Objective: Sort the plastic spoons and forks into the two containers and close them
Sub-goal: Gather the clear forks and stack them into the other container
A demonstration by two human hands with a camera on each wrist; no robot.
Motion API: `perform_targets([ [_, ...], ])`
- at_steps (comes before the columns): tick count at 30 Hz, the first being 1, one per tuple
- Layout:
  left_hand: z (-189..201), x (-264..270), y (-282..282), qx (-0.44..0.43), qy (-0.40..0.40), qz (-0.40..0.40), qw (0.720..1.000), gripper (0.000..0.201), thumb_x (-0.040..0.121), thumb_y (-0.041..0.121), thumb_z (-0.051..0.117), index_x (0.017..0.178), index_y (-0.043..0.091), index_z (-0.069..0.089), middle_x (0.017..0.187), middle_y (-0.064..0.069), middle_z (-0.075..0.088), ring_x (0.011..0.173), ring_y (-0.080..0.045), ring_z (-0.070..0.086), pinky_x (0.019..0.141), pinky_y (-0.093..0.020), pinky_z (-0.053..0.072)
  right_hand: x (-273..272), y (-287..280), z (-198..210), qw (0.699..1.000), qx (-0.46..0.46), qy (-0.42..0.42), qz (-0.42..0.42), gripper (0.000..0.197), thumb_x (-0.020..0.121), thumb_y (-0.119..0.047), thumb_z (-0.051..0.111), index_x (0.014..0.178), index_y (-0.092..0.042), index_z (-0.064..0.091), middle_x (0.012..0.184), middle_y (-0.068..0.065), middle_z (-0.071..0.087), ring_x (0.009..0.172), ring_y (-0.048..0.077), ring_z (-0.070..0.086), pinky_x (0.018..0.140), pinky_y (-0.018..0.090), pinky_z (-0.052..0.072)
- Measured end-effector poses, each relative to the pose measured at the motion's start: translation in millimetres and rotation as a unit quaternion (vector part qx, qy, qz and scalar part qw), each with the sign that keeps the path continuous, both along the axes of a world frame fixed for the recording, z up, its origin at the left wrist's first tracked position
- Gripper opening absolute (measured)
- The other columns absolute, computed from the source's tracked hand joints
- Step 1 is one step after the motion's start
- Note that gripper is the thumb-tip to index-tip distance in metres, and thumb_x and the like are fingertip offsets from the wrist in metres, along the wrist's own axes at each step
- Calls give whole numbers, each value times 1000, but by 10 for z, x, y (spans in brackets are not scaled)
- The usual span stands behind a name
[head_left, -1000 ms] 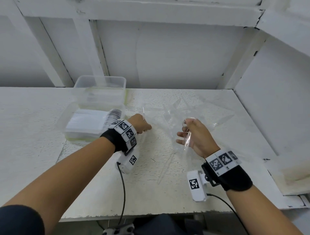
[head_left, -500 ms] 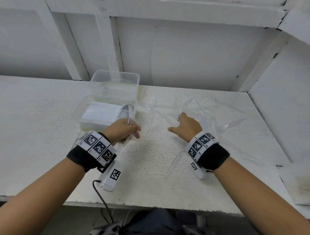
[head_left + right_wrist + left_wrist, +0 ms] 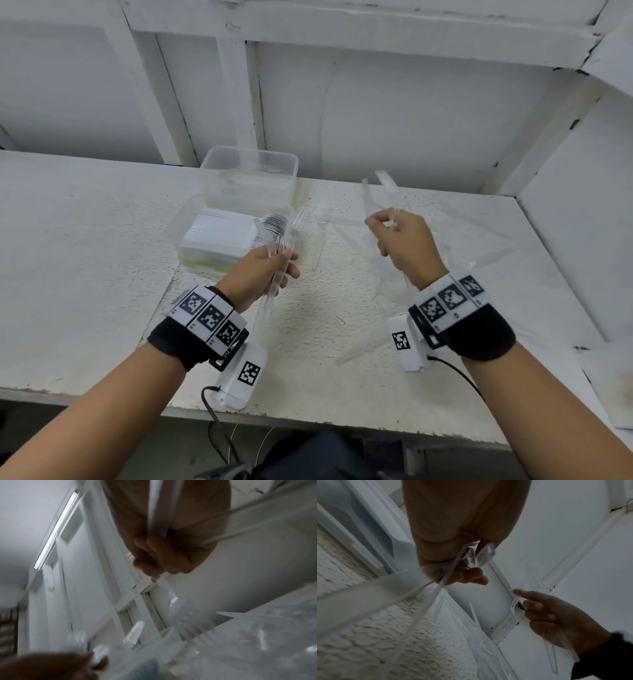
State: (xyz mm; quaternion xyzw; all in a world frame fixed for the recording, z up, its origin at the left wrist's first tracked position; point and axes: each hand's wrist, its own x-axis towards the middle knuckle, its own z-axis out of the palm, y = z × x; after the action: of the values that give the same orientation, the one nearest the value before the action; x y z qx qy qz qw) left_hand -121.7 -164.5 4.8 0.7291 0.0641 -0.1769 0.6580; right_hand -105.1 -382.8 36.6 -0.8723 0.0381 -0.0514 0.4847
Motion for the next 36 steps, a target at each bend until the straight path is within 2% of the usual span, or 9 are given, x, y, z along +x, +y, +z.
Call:
perform_targets([
  [2, 22, -4, -32, -25, -4, -4, 1000, 20, 100, 20, 40, 90, 12, 56, 70, -2, 60, 51, -10, 48, 51, -22, 37, -96, 20, 157, 989, 146, 21, 7, 17, 96, -23, 49, 93, -15, 64, 58, 0, 64, 33, 4, 31, 35, 17, 25],
  [4, 35, -7, -65, -46, -12, -16, 999, 19, 99, 20, 41, 90, 12, 56, 69, -2, 60, 51, -10, 48, 51, -22, 37, -183, 56, 228, 974, 222, 45, 24, 23, 98, -23, 43, 92, -14, 63, 70, 4, 72, 32, 6, 24, 35, 16, 19],
  [9, 47, -23, -161, -69, -24, -41, 996, 20, 100, 19, 40, 90, 12, 56, 65, 0, 61, 52, -11, 49, 50, -20, 41, -325, 139, 150, 953, 288, 78, 52, 25, 99, -22, 39, 94, -10, 61, 88, 7, 74, 31, 6, 21, 33, 14, 19],
  [18, 31, -54, -286, -131, 3, 5, 991, 19, 100, 19, 39, 88, 12, 52, 60, -1, 63, 48, -10, 54, 49, -22, 43, -485, 177, 31, 921, 381, 77, 42, 42, 99, -42, 32, 92, -12, 62, 92, 9, 73, 28, 4, 22, 33, 13, 19],
  [24, 29, -33, -337, -162, 41, 23, 986, 15, 100, 21, 39, 91, 13, 48, 70, -5, 68, 57, -14, 66, 57, -27, 50, -613, 324, -88, 938, 325, 69, 100, 40, 99, -31, 37, 87, -8, 67, 102, 16, 69, 30, 5, 23, 33, 15, 19],
  [27, 25, -7, -333, -182, 25, 2, 983, 16, 100, 23, 39, 91, 13, 49, 77, -4, 69, 59, -14, 64, 57, -26, 48, -638, 379, -198, 950, 283, 89, 93, 30, 96, -28, 47, 83, -10, 67, 94, 29, 62, 33, 5, 24, 34, 16, 19],
  [29, 13, -1, -339, -171, 8, -10, 985, 16, 100, 24, 41, 98, 11, 50, 90, -7, 67, 64, -15, 61, 56, -24, 47, -633, 396, -259, 960, 250, 90, 93, 19, 95, -22, 50, 85, -13, 64, 85, 22, 58, 32, 2, 30, 33, 15, 21],
  [32, 9, -36, -369, -158, -3, -15, 987, 14, 99, 22, 43, 102, 11, 51, 89, -5, 64, 66, -15, 60, 50, -20, 45, -624, 414, -300, 974, 192, 81, 91, 12, 95, -10, 48, 95, -20, 54, 77, 1, 63, 36, -2, 46, 33, 11, 27],
  [36, -6, -82, -412, -161, -28, -34, 986, 13, 99, 13, 40, 98, 9, 52, 84, -8, 65, 59, -15, 61, 56, -28, 43, -605, 438, -333, 979, 171, 69, 90, 15, 94, -10, 48, 101, -22, 45, 71, -1, 64, 39, -5, 49, 37, 6, 33],
])
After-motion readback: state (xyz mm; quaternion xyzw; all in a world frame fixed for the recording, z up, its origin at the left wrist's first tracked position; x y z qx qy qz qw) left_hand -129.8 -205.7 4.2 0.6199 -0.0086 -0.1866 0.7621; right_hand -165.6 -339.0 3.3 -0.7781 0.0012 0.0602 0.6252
